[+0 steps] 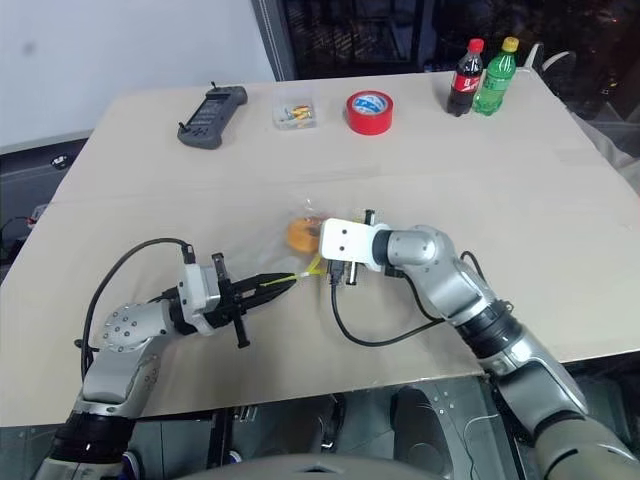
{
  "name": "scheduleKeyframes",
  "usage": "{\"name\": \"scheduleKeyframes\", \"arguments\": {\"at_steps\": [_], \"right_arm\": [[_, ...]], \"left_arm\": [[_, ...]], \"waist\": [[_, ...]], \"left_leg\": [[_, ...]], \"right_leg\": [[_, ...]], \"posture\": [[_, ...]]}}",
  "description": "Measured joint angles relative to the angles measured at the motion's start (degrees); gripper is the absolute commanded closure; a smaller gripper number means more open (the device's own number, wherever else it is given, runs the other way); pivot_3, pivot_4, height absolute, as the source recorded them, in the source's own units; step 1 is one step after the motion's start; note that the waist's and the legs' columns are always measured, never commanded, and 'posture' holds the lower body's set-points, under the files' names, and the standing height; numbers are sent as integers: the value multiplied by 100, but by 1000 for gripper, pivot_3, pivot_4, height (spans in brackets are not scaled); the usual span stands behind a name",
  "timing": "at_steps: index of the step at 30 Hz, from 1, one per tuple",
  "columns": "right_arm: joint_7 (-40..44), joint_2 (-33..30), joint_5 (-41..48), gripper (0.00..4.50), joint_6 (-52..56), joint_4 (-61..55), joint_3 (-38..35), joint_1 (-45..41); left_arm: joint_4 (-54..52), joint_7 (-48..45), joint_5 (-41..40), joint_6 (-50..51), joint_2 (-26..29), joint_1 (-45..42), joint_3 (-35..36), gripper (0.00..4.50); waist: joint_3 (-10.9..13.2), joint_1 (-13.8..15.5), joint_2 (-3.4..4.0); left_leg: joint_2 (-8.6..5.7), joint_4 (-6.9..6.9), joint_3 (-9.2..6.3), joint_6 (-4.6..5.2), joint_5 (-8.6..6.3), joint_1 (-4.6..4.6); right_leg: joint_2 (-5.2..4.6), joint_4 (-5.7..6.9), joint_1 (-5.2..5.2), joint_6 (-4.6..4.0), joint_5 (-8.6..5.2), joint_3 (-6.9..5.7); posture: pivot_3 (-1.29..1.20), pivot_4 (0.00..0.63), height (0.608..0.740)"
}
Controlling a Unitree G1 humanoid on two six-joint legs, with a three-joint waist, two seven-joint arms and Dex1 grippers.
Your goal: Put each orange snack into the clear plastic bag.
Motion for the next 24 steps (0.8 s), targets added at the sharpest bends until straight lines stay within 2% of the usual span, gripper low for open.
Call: {"name": "scheduleKeyframes", "arguments": {"at_steps": [1,4,9,14,18,24], "right_arm": [[-71,69,24,1708,-5,-10,-58,39],[-158,35,207,1708,69,-208,-393,198],[108,-717,678,1708,276,-1139,-1146,856],[-160,-1213,97,1708,-130,-862,-1167,1090],[-685,-933,-487,1708,-622,31,-935,894],[-978,-542,-645,1708,-1229,900,-894,317]], "left_arm": [[0,65,-51,54,-35,-42,9,4500],[0,188,-235,202,-83,-74,86,4500],[64,442,-809,650,-170,-243,490,4500],[93,446,-1119,880,-185,-387,692,4500],[88,418,-1254,1042,-185,-423,734,4500],[43,302,-1265,1067,-138,-366,729,4500]], "waist": [[0,1,0],[0,16,0],[0,6,0],[0,-15,0],[0,-21,-1],[0,-1,-1]], "left_leg": [[0,0,-1,-1,0,0],[-1,0,-2,-1,0,-2],[-2,0,-1,0,-1,-3],[1,0,6,-1,0,2],[7,0,12,-3,0,5],[6,0,13,-4,0,1]], "right_leg": [[0,0,0,0,0,0],[0,0,-6,0,0,0],[-2,0,-4,0,0,0],[2,5,-4,0,0,4],[7,7,-4,-2,2,10],[7,2,-5,-3,2,11]], "posture": [[0,150,740],[0,150,740],[0,150,740],[0,150,740],[0,150,740],[0,150,740]]}}
